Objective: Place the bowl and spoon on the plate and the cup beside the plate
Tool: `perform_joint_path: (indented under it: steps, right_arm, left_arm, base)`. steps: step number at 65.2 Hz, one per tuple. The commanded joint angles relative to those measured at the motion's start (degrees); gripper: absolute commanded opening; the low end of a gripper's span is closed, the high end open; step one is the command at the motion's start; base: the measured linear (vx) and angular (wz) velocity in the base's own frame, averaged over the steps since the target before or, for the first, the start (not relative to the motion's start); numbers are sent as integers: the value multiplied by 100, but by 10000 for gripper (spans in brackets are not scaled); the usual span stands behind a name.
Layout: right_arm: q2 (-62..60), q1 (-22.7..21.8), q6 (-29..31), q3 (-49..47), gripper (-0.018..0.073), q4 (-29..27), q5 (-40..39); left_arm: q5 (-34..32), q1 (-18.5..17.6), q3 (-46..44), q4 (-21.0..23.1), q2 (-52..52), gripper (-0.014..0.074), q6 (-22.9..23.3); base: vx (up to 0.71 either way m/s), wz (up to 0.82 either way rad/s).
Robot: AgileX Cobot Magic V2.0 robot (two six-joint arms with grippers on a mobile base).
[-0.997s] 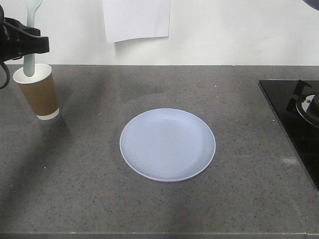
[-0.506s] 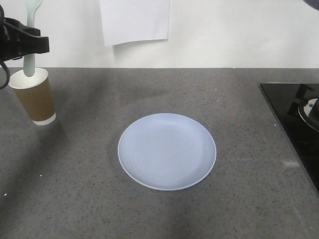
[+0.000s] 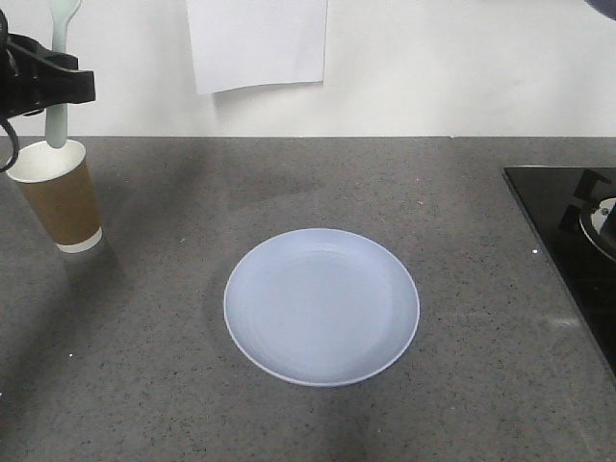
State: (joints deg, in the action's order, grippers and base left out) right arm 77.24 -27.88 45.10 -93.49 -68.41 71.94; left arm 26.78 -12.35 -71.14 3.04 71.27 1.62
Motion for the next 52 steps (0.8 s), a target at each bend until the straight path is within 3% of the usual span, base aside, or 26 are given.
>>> perform_joint_path:
  steps: [1, 52]
  right_arm:
    - [-161, -25, 51, -150, -5, -395, 139]
    - [-161, -25, 51, -150, -5, -395, 139]
  left_arm:
    - [-379, -26, -155, 67, -165, -6, 21]
    - [-379, -26, -155, 67, -165, -6, 21]
  base:
    - [4, -1]
    - [2, 0]
